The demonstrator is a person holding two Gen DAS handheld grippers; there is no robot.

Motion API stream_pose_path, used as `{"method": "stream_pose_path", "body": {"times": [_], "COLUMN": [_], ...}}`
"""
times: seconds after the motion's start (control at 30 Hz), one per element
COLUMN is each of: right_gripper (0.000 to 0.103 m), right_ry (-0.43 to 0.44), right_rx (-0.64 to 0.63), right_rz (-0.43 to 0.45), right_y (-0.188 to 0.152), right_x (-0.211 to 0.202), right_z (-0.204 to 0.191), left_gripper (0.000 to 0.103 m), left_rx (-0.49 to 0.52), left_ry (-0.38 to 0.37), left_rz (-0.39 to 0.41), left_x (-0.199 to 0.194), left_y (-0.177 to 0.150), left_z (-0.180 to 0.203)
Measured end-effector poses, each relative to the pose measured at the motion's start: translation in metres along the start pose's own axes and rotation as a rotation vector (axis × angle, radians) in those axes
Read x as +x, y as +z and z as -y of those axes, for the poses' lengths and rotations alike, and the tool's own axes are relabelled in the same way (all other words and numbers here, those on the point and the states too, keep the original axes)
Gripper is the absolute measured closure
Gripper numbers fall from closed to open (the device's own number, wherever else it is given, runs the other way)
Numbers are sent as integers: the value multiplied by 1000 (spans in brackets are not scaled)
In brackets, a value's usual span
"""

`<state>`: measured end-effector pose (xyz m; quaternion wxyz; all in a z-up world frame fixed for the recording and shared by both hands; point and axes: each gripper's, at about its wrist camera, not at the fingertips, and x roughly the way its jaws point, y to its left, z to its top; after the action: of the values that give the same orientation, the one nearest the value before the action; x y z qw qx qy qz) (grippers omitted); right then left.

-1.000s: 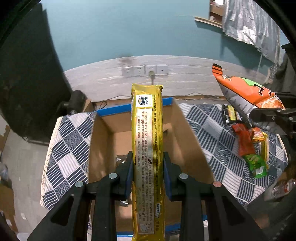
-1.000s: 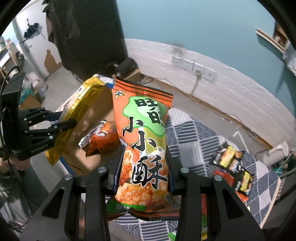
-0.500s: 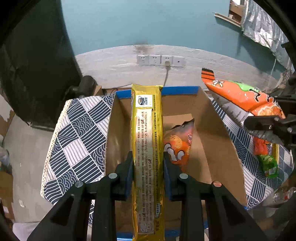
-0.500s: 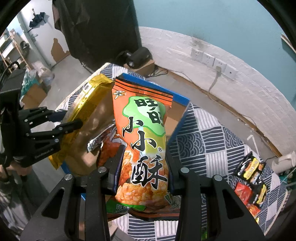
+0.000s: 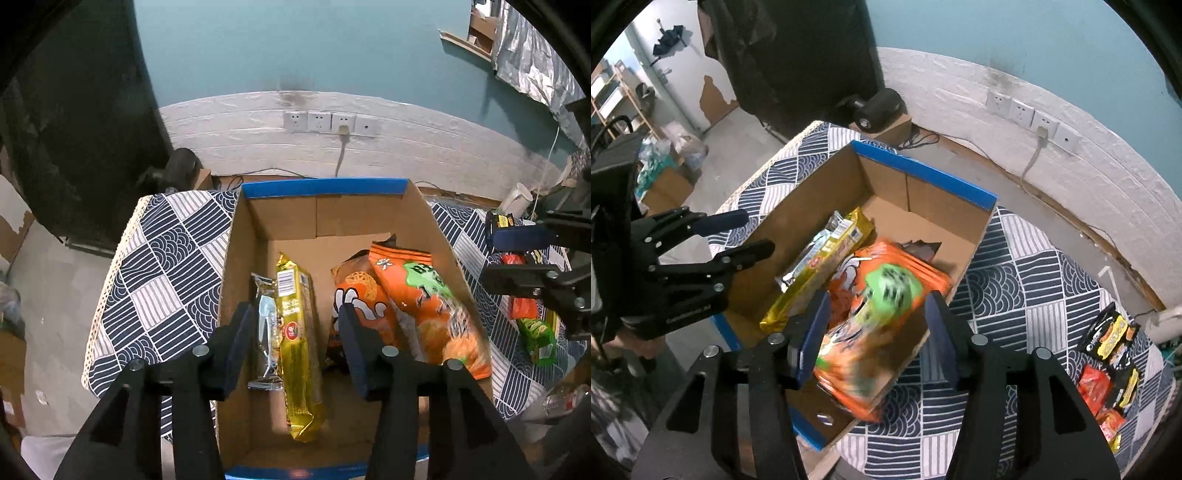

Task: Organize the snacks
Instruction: 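Carry both packets over the cardboard box and open both tools to drop them, then move both open tools back toward the remaining snack pile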

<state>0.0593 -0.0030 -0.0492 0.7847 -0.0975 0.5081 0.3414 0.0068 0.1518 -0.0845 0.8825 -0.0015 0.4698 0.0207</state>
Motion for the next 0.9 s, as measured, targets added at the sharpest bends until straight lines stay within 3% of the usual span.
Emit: {"method": "stream_pose_path", "body": {"times": [0.17, 0.33, 0.7, 0.9], "right_gripper": [41, 41, 40, 32], "right_ry": [-15, -46, -74, -108], "right_rx": [19, 29, 64, 98], "right_rz": [19, 29, 48, 75], "right_y": [-3, -13, -46, -63], "right_x": [-11, -22, -47, -66], "right_z": [8, 19, 47, 69], "left_gripper": [54, 48, 48, 42], "left_rx": [-1, 23, 93, 125], "left_ry": [-7, -2, -38, -65], "left_rz": [-3, 6, 32, 22], "left_x": [0, -4, -17, -18], "left_y": [0, 1, 8, 8], "left_z": [3, 13, 53, 77]}}
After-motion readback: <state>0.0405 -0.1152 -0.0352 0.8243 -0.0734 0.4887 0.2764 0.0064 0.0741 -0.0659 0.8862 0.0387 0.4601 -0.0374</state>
